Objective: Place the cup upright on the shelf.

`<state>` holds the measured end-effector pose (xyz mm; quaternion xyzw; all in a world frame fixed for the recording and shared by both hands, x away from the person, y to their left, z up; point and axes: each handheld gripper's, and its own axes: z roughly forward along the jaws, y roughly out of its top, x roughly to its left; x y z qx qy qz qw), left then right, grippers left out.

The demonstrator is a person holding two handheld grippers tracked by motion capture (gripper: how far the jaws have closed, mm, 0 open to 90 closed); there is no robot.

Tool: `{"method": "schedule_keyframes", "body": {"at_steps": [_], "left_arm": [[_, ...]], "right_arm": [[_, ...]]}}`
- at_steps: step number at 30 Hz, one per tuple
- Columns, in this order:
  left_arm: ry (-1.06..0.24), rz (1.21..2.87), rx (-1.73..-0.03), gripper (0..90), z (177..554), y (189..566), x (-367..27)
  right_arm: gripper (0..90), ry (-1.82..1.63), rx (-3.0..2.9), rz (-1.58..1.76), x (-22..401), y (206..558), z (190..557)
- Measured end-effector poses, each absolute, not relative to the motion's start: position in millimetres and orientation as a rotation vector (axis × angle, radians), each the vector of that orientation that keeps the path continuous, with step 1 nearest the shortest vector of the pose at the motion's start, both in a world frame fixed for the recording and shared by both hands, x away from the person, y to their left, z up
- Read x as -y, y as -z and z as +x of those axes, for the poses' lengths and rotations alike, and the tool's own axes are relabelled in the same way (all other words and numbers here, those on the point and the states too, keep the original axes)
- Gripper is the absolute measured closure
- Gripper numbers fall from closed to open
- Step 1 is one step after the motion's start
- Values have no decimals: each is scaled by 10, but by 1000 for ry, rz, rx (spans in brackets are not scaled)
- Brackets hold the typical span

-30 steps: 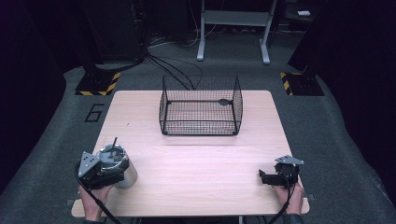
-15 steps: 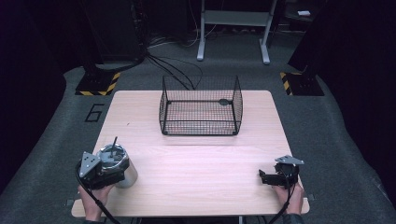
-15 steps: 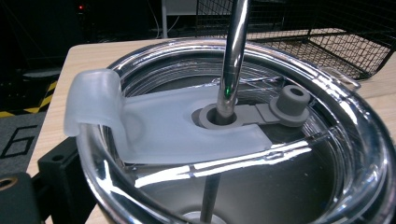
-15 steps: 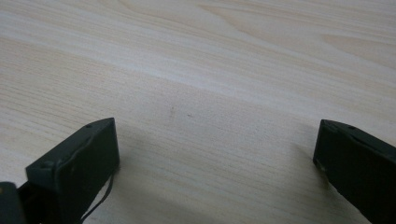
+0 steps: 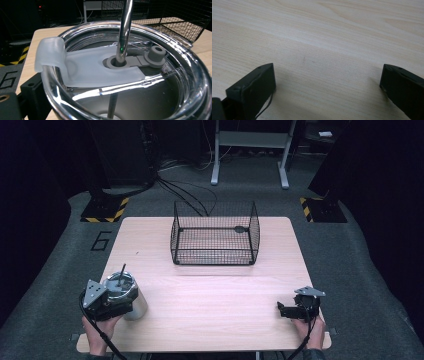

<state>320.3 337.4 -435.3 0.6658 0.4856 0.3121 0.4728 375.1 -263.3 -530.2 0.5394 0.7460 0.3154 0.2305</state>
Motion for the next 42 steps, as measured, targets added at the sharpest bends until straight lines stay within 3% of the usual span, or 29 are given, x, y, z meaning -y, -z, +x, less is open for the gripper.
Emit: {"method": "schedule_keyframes", "body": {"at_steps": [42], "left_arm": [[-686, 1736, -1034, 33, 3546, 4173, -2855]], "right_arm": [[0, -890, -2059, 1480, 2636, 5304, 3767]]}}
